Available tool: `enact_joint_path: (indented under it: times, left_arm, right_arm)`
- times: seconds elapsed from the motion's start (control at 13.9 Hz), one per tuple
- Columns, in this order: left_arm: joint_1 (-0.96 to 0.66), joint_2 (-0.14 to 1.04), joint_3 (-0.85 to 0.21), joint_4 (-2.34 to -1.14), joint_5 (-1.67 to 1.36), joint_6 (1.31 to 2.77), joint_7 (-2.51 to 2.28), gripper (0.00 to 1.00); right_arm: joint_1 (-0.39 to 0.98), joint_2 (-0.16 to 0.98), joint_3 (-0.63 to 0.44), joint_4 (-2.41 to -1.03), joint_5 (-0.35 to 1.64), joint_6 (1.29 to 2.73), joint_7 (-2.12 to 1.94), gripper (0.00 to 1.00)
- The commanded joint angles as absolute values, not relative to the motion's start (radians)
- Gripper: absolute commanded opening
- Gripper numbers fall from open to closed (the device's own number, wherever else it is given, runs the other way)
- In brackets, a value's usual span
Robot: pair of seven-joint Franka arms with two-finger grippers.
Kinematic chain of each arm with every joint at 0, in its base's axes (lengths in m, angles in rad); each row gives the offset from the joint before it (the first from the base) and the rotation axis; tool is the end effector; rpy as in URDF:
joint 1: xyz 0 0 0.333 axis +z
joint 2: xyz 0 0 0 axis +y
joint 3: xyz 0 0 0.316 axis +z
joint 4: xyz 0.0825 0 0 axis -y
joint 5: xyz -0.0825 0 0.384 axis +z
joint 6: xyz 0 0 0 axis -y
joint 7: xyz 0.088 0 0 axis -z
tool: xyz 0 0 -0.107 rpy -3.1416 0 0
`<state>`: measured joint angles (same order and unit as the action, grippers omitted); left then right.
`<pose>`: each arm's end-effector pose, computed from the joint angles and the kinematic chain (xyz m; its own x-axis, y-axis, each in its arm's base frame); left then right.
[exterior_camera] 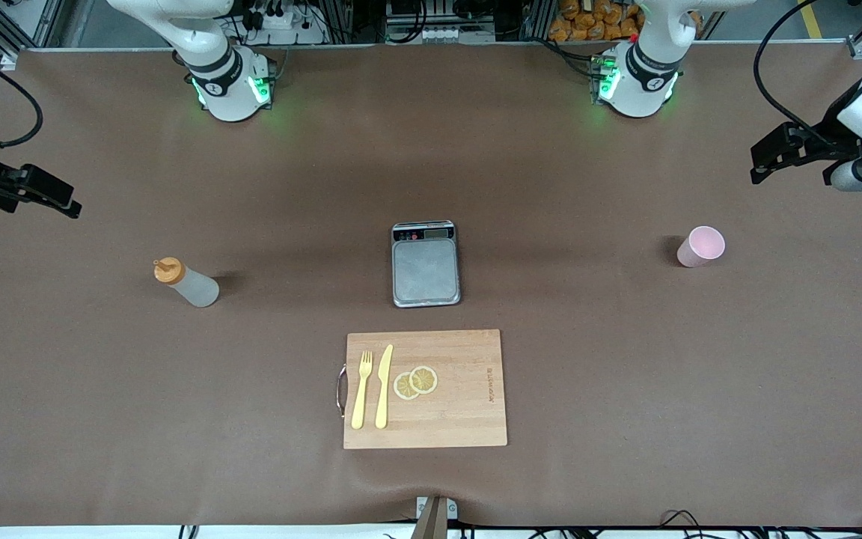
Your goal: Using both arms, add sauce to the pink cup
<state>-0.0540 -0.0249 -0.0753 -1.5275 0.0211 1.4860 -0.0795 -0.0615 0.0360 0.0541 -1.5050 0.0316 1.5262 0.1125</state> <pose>0.5341 -0.0676 0.6510 0.9987 -0.0479 -0.0148 -0.0483 -0.9985 -0.0242 0.5616 -0.0013 0.6315 0.9928 -0.1182 -0.0184 -0.1187 -0.9924 -0.0317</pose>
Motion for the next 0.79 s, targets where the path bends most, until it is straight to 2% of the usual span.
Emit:
enact_joint_path:
  times: [0.0, 0.72]
  left_arm:
    - [-0.054, -0.037, -0.083, -1.525, 0.046, 1.483, -0.089, 1.0]
    - [-0.055, -0.029, -0.083, -1.523, 0.043, 1.482, -0.094, 1.0]
  right_arm:
    - [-0.077, 0.04, 0.064, -1.494, 0.046, 1.519, 0.123, 1.0]
    - [-0.077, 0.04, 0.064, -1.494, 0.046, 1.519, 0.123, 1.0]
